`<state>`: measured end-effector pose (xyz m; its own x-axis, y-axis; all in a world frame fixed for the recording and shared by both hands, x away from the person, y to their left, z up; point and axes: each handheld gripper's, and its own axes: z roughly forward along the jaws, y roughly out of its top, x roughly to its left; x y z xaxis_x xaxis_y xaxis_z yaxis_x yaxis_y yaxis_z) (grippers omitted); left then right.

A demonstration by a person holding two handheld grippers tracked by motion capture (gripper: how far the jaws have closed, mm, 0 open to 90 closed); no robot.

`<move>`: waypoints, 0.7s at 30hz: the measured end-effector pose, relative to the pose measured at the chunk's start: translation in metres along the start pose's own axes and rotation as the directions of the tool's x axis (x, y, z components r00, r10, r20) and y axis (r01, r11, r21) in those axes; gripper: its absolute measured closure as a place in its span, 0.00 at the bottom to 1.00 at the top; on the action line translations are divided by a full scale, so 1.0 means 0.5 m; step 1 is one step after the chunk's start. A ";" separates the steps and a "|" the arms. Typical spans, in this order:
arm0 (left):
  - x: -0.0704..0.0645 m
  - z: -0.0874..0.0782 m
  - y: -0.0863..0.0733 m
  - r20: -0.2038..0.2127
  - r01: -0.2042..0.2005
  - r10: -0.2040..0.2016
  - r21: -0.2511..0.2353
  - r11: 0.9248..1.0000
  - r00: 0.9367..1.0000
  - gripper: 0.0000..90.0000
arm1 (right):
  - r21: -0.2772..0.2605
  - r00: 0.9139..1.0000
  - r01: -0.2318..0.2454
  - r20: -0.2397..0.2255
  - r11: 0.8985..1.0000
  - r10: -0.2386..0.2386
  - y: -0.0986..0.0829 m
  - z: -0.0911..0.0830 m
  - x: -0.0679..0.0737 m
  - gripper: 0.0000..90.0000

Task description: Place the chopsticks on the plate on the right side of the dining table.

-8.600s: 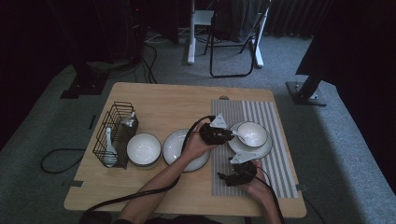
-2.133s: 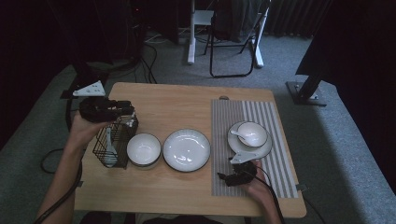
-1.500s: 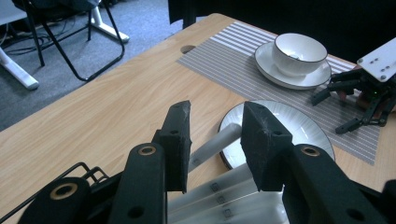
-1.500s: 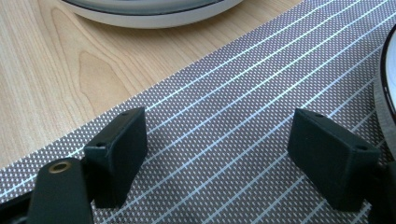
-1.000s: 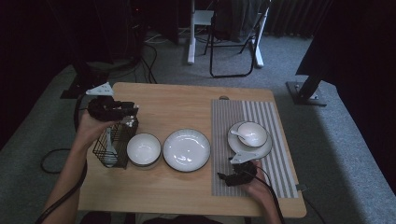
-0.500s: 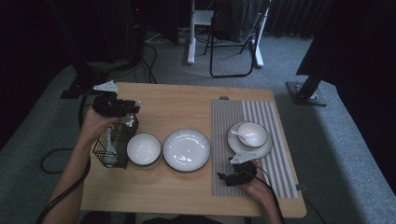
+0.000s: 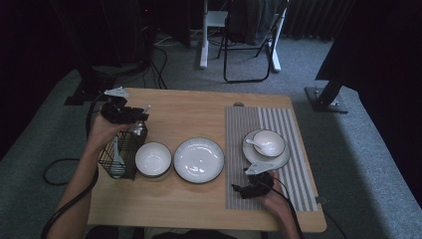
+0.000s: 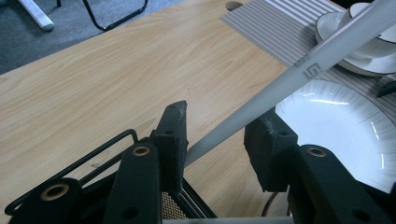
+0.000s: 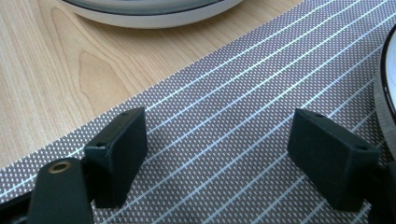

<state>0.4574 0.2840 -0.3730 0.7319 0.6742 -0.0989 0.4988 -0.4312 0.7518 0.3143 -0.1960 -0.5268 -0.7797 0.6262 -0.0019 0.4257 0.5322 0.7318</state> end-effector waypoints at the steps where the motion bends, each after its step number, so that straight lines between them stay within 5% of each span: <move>1: 0.000 0.002 0.001 0.001 -0.002 0.002 0.005 1.000 1.000 0.67 | 0.000 1.000 0.000 0.000 1.000 0.000 0.000 0.000 0.000 0.22; 10: -0.004 0.015 0.005 -0.009 -0.012 0.012 0.044 0.999 1.000 0.69 | 0.000 1.000 0.000 0.000 1.000 0.000 0.000 0.000 0.000 0.22; 21: -0.018 -0.005 0.007 -0.040 -0.054 0.053 -0.016 0.998 0.998 0.75 | 0.000 1.000 0.000 0.000 1.000 0.000 0.000 0.000 0.000 0.22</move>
<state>0.4512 0.2780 -0.3678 0.7384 0.6736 -0.0330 0.4514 -0.4573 0.7662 0.3143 -0.1960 -0.5268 -0.7796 0.6263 -0.0017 0.4259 0.5321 0.7318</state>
